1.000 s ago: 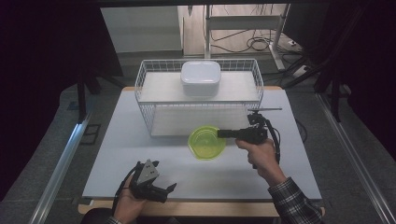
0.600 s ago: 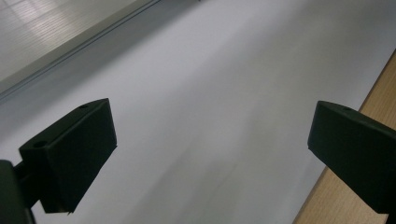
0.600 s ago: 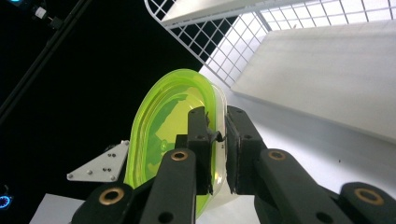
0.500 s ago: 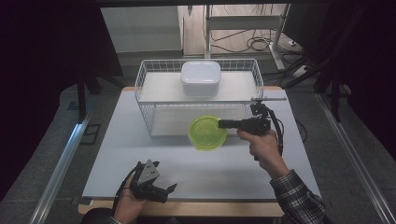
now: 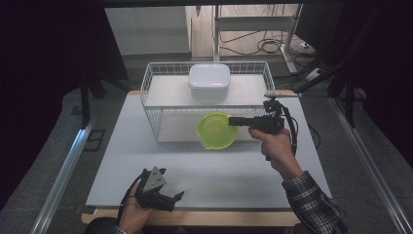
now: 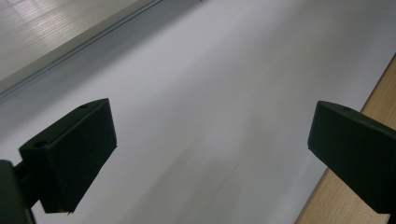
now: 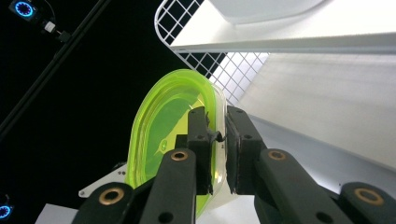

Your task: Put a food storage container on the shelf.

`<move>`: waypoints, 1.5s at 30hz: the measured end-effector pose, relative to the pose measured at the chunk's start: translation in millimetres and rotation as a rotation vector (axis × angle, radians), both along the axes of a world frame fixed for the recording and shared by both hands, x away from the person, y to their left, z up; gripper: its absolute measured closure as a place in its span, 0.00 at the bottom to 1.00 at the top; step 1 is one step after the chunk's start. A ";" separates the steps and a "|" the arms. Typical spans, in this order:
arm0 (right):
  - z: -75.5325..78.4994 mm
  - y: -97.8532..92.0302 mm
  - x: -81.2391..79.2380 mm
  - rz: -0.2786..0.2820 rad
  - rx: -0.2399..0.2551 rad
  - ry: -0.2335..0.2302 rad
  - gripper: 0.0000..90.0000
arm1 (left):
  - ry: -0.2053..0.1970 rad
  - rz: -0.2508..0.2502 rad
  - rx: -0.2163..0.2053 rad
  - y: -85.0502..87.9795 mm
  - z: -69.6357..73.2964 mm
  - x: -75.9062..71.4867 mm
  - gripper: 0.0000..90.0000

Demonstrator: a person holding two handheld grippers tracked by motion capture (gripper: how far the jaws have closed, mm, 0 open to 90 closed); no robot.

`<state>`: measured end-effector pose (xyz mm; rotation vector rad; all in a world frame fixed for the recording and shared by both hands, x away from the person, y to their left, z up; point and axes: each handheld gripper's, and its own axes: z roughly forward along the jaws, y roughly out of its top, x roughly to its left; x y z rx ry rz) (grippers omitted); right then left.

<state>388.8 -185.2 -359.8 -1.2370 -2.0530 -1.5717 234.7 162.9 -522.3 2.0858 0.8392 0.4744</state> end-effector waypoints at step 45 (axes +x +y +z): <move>83.0 15.6 35.4 -0.093 0.057 -0.098 0.91 | 0.002 0.006 -0.022 2.4 0.4 0.0 0.01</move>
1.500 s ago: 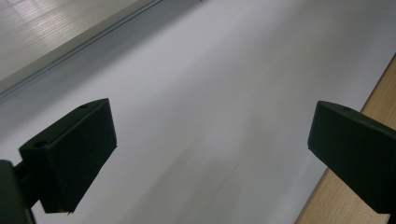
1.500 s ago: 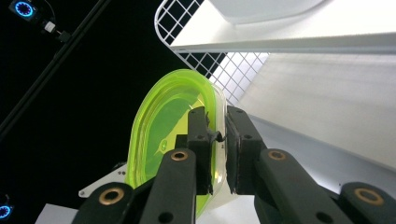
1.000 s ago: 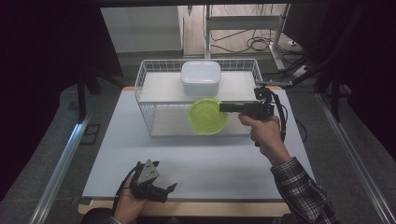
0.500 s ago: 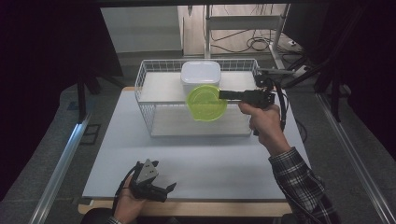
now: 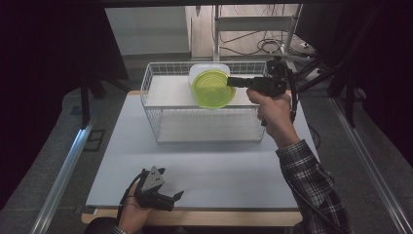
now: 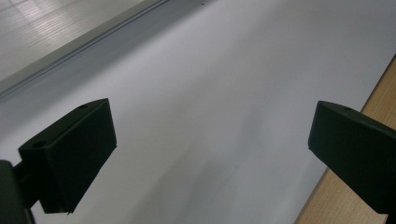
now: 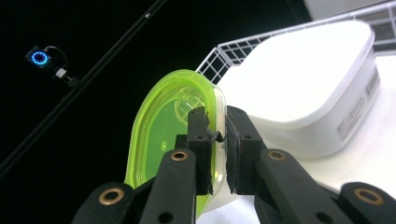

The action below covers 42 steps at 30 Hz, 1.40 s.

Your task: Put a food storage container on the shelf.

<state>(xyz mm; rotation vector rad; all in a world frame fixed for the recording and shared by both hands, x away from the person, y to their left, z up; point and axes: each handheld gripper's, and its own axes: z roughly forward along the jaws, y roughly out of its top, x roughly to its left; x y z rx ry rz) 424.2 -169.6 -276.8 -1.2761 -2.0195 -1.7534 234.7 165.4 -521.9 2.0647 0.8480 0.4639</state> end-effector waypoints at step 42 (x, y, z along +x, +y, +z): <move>20.4 39.9 59.6 -0.262 -0.062 -0.028 0.89 | 0.014 -0.018 -0.001 -0.8 -0.9 -0.3 0.01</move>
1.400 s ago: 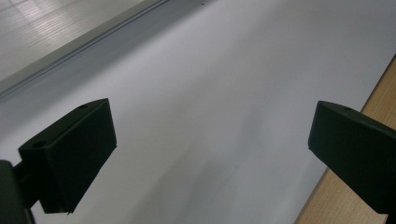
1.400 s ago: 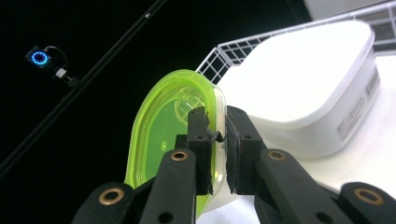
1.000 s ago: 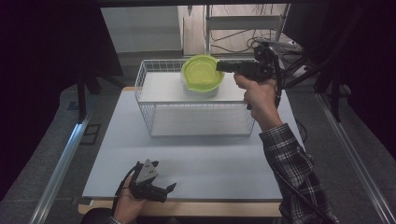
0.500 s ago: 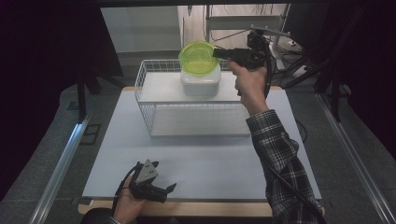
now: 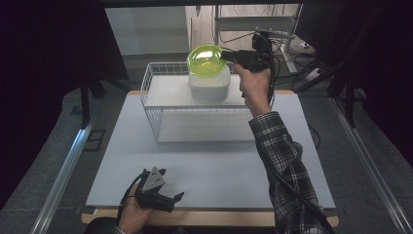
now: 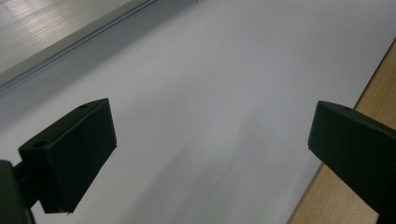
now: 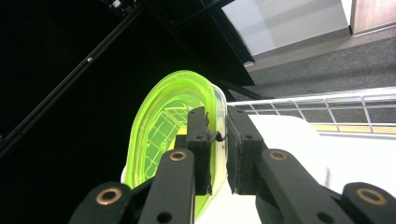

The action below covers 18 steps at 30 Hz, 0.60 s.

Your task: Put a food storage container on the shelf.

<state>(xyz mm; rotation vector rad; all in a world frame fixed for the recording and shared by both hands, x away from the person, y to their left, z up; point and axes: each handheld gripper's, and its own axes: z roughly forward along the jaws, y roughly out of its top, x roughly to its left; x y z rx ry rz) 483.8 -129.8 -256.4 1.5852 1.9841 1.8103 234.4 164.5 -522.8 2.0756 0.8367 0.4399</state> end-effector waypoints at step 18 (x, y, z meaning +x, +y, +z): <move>-3.3 -1.4 7.9 -0.032 -0.065 0.016 0.70 | 0.005 -0.006 0.009 -1.5 -1.1 0.3 0.01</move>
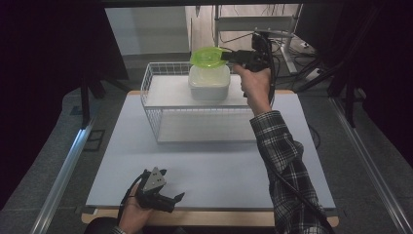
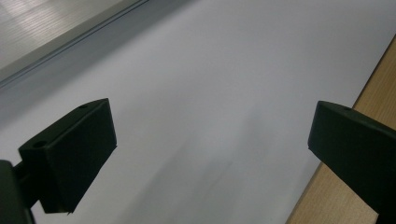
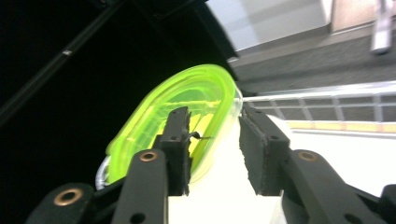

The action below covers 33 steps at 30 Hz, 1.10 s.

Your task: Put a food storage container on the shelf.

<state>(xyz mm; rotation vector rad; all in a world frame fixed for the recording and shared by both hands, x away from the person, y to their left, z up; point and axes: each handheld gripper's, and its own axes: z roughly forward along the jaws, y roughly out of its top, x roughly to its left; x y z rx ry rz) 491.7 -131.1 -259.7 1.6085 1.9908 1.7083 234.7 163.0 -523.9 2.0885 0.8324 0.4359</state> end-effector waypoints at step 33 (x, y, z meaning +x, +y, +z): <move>-12.3 -19.3 -29.6 0.156 -0.112 -0.174 0.10 | -0.001 -0.001 -0.018 0.1 0.0 0.1 0.01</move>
